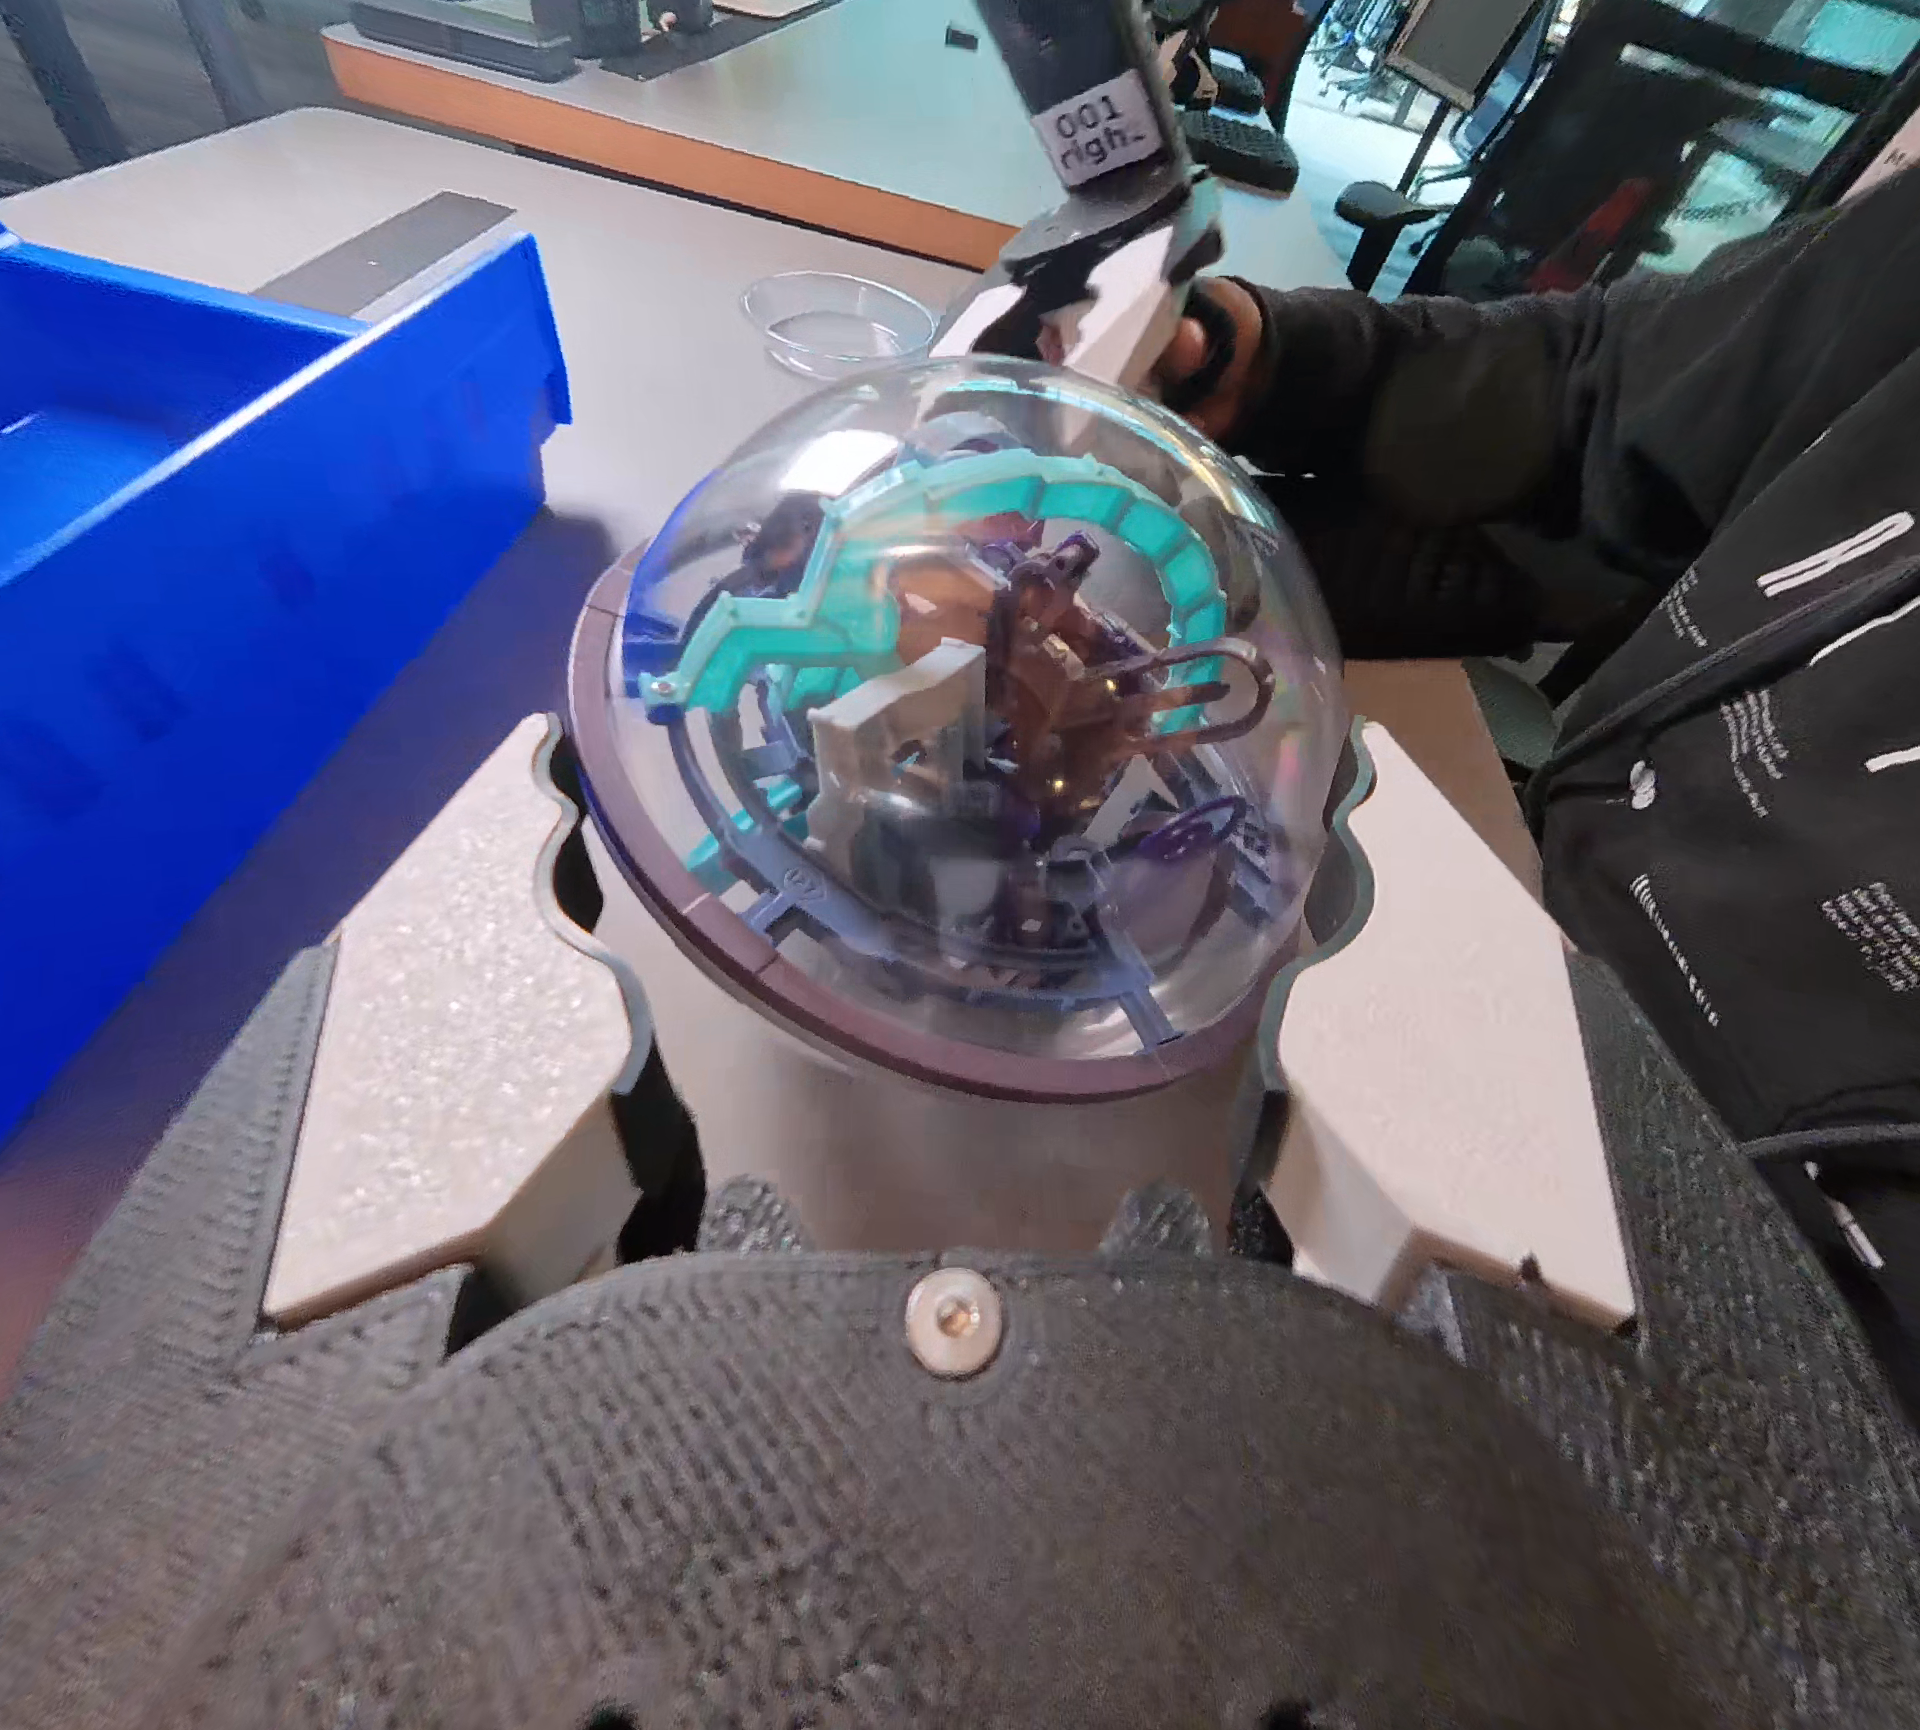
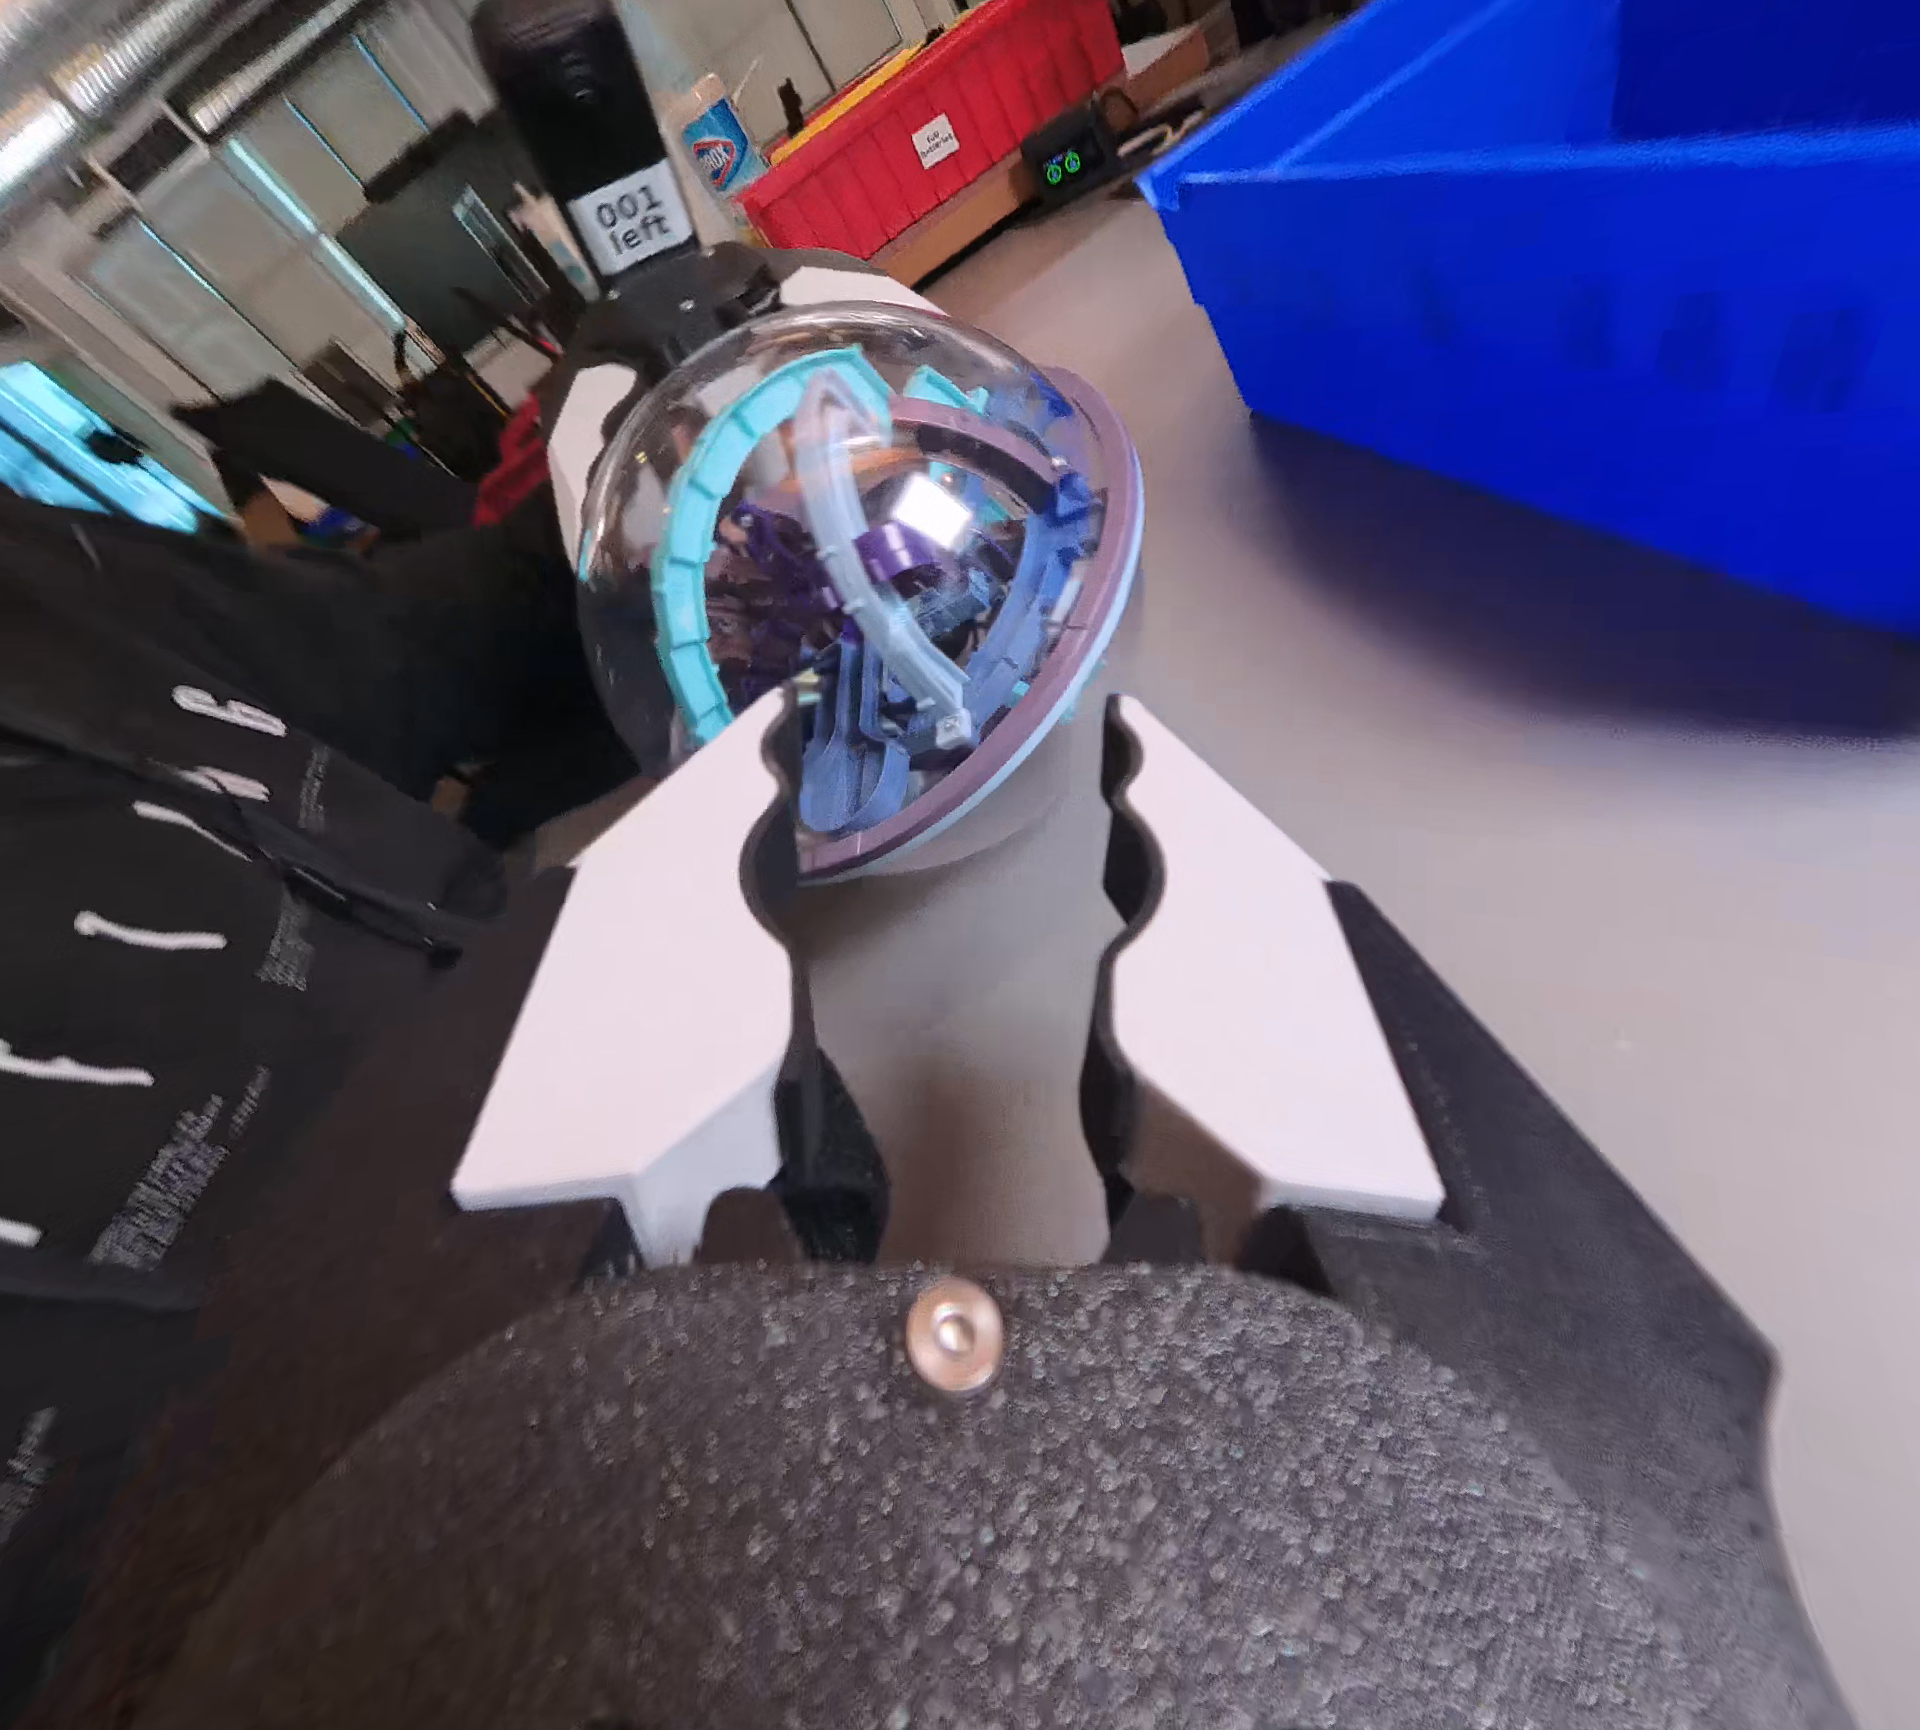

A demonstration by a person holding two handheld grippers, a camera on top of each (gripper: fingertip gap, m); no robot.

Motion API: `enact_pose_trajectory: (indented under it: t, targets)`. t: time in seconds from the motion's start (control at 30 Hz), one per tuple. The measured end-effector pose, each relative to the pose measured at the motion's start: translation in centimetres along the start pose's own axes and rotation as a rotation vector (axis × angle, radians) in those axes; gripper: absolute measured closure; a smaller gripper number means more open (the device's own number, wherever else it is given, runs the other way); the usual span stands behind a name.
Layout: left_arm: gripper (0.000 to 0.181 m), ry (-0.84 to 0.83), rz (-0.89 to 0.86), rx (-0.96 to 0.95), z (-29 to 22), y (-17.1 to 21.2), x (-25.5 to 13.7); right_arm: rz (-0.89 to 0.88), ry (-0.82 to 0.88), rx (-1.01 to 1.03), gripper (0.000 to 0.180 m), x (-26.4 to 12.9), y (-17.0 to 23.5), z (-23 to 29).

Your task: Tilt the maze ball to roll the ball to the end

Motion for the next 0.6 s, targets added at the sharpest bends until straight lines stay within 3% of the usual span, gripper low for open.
enact_pose_trajectory:
  t: [0.1, 0.27, 0.47, 0.6]
  targets:
    - [0.042, 0.007, -0.009, -0.024, 0.3, 0.0, 0.1, 0.058, 0.046, -0.188, 0.110, -0.4, -0.1, 1.8]
    - [0.042, -0.003, -0.002, -0.115, 1.1, -0.2, 0.5, 0.186, 0.148, -0.387, 0.102, 1.5, 1.7, 2.7]
    - [0.042, -0.020, 0.022, -0.207, 2.0, -1.3, 2.0, 0.175, 0.168, -0.345, 0.104, 2.5, 2.3, 1.8]
    - [0.042, -0.006, 0.020, -0.170, 2.0, -1.6, 2.3, 0.163, 0.177, -0.352, 0.106, 2.4, 2.7, 1.8]
Point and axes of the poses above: each gripper's, where its closed fingertips meet, x out along the fingers, y out of its underside, z = x × y across the jaws, the point moved 7 cm from there along -x, back along the fingers, and after that the axes turned 11 degrees about -y, right-handed, at the moved point
